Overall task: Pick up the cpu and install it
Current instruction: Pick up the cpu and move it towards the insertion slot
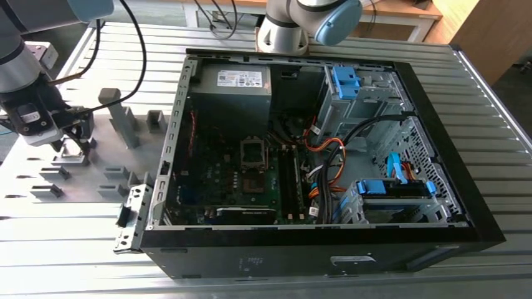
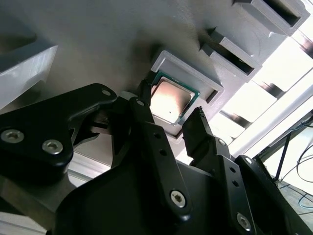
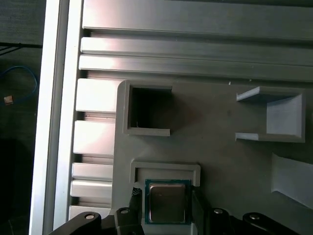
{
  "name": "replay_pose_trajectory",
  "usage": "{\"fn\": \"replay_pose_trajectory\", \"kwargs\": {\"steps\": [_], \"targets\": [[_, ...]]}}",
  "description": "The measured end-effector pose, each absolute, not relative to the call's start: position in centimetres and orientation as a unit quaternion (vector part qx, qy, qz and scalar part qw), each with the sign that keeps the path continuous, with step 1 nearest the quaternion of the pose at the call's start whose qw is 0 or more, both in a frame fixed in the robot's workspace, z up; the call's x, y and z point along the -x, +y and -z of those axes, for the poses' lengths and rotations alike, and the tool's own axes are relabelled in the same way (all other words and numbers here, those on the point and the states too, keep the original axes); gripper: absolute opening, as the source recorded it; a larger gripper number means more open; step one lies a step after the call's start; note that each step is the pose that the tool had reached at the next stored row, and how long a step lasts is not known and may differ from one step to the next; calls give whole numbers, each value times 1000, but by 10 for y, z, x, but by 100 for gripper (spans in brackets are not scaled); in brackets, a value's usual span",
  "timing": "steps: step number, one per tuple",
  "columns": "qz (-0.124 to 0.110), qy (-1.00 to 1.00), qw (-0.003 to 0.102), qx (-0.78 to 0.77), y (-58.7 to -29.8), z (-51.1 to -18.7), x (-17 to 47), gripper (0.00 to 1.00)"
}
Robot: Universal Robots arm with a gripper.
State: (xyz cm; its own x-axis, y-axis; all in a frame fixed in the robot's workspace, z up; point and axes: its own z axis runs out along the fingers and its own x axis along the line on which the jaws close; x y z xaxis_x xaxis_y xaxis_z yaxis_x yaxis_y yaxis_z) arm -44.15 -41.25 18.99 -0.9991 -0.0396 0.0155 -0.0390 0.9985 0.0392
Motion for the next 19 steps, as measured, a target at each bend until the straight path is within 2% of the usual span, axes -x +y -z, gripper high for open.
{"fn": "replay_pose_trajectory", "kwargs": {"steps": [19], "targets": [[18, -1000, 8, -20, -412, -187, 441, 53]]}}
